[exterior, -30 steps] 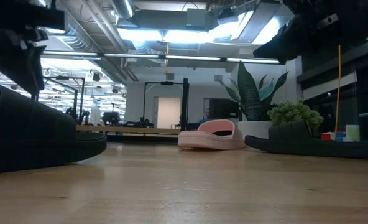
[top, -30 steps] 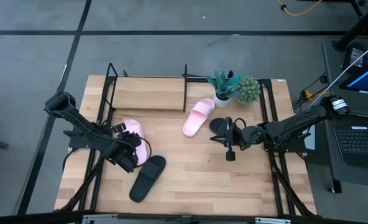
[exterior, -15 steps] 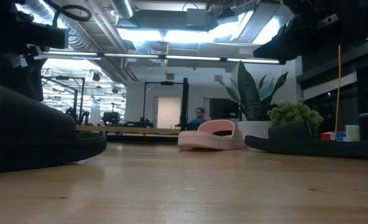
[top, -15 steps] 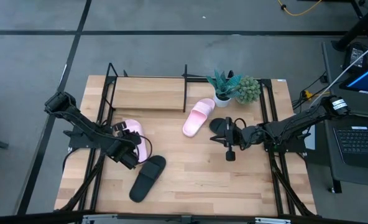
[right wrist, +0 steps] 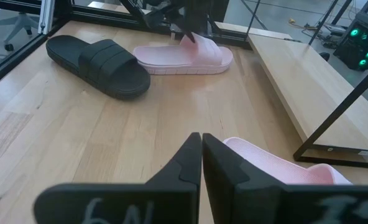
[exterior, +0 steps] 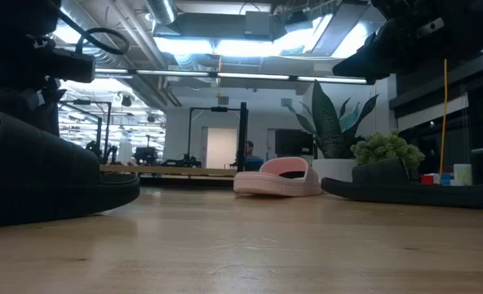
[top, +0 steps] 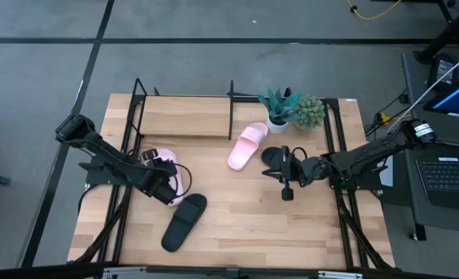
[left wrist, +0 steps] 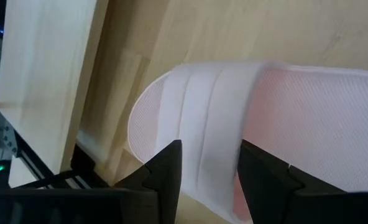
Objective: Pick and place slides into the shelf
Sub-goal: Put the left pink slide on the shelf, then put the pink slide on the shelf
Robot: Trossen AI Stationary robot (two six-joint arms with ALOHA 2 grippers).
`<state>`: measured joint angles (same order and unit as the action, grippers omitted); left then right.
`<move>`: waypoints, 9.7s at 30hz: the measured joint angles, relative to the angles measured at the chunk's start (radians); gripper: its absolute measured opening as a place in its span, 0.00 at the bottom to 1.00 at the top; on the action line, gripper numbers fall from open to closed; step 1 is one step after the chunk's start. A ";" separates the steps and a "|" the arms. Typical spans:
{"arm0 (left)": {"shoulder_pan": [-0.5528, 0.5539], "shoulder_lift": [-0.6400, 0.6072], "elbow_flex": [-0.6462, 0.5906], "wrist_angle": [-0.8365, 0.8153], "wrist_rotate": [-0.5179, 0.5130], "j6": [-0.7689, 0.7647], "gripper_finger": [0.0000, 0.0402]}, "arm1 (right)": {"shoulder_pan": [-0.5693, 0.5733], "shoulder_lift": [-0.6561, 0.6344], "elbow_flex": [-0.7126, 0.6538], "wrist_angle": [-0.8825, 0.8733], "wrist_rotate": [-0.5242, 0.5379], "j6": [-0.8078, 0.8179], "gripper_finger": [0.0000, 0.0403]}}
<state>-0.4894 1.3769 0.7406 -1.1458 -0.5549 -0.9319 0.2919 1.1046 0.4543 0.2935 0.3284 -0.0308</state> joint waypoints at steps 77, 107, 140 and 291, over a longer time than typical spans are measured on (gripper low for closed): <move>0.129 0.000 0.443 -0.239 -0.297 0.318 0.00 | 0.000 0.000 0.000 -0.030 0.000 0.029 0.04; 0.713 0.090 0.509 0.476 -0.131 1.377 0.00 | -0.001 0.001 0.000 -0.025 0.000 0.024 0.04; 0.955 0.319 0.508 0.790 0.091 1.521 0.00 | -0.001 0.001 0.000 -0.034 0.000 0.023 0.04; 0.397 0.043 0.485 0.647 0.179 1.123 0.35 | 0.000 0.002 -0.001 -0.053 -0.036 0.052 0.04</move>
<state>-0.0919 1.4195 1.2255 -0.4986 -0.3760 0.1909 0.2924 1.1065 0.4538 0.2409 0.2928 0.0216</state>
